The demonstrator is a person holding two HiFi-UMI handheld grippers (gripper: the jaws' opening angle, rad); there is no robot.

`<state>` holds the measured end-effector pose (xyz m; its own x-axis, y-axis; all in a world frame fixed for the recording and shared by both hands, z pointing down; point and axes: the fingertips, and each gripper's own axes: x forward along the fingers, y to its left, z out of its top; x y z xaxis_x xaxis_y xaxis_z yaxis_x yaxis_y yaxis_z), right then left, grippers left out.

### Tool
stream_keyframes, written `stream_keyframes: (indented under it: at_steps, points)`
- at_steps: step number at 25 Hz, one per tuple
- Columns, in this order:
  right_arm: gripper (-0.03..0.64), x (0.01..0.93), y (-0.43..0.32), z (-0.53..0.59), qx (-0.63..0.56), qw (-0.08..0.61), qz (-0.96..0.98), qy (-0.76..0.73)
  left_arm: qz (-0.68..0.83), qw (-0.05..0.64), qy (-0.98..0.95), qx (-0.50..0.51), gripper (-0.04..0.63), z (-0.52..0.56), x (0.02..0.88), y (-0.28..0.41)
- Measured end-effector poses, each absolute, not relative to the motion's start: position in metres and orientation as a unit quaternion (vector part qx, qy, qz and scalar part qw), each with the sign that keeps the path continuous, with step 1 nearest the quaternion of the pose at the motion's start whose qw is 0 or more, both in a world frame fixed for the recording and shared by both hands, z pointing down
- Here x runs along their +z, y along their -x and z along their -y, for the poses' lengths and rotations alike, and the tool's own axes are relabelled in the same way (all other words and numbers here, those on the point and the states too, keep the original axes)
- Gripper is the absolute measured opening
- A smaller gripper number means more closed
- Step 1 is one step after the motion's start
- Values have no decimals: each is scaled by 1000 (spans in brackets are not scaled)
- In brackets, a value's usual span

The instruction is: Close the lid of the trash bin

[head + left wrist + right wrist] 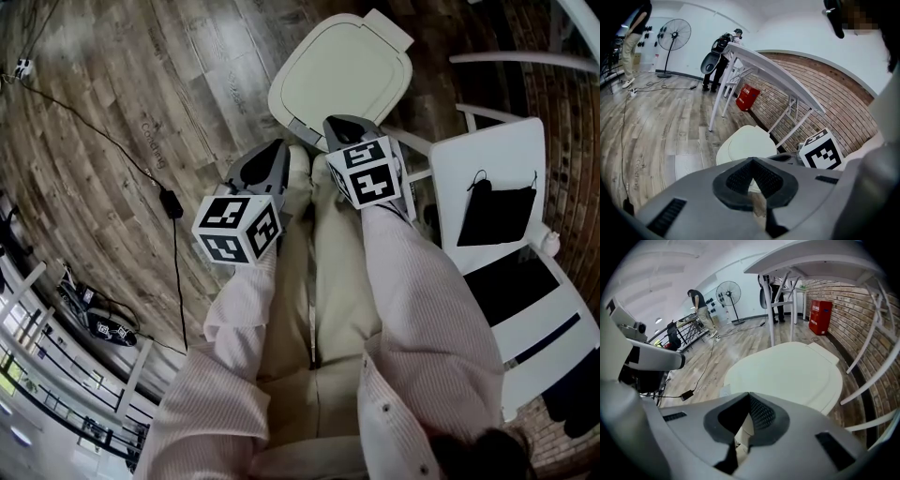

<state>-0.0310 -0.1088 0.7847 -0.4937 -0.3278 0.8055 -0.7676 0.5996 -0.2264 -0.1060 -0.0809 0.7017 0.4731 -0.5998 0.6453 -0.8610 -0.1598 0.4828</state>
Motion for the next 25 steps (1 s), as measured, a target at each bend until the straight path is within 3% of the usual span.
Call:
stream_keyframes:
  at_steps: [21,25]
  points:
    - [5,787,34,106,288,401,805,-328,494,425,-741,162,-8,78,705,101]
    - [4,764,30,101,291,376,816,-328,496,417,-745,159,-8,76,689,100]
